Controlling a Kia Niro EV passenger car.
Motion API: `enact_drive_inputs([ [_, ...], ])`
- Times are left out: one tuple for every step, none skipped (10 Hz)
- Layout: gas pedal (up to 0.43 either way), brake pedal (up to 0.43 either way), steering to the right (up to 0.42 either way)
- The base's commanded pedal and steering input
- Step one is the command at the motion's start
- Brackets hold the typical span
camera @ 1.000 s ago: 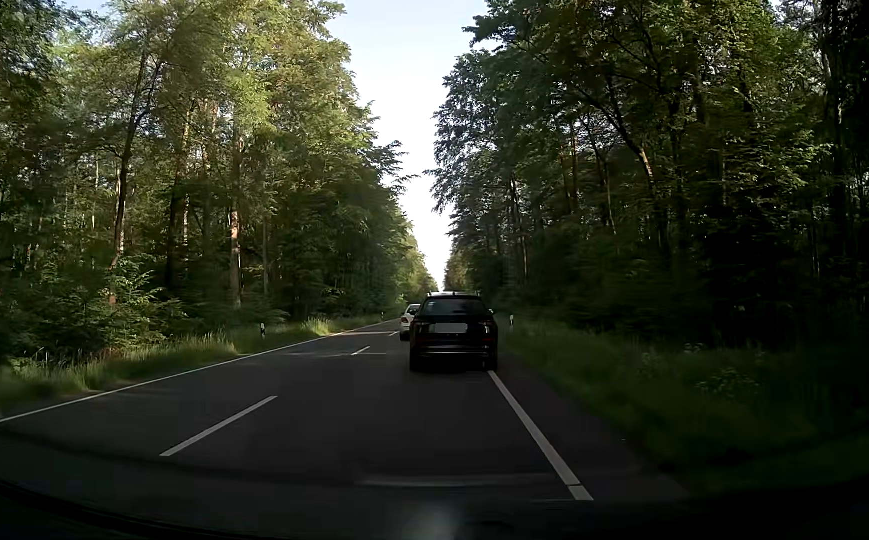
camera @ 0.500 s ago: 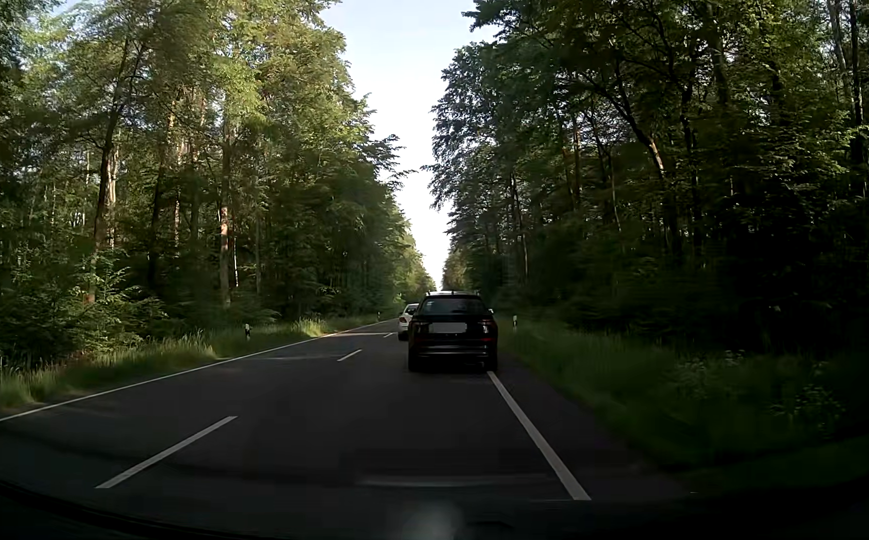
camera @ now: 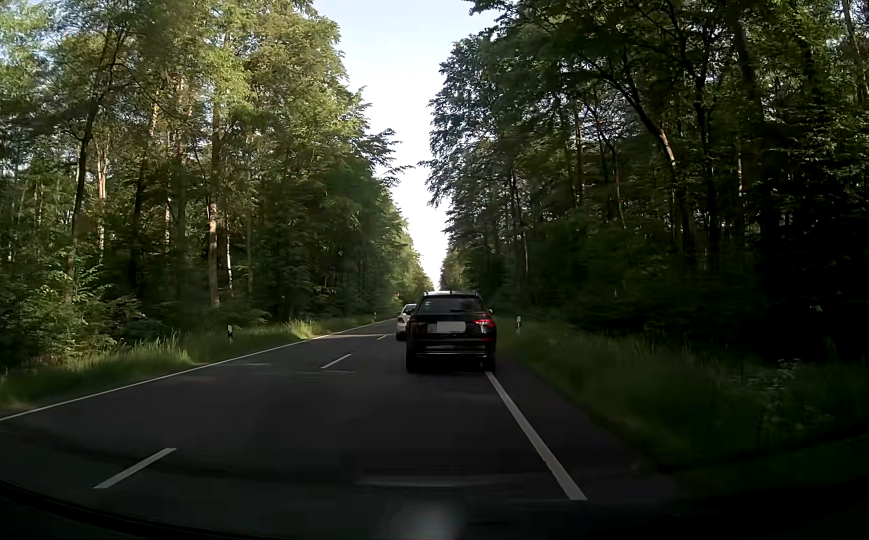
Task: Follow the waypoints while adhering to traffic rules and regulations
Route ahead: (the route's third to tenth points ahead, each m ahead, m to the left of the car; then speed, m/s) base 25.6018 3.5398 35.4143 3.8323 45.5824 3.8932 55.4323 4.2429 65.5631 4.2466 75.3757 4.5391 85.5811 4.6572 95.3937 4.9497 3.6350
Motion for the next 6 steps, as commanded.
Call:
enact_drive_inputs([
  [0.0,0.0,0.006],
  [0.0,0.006,0.006],
  [0.0,0.0,0.006],
  [0.0,0.0,0.005],
  [0.0,0.0,0.005],
  [0.0,0.0,0.005],
])
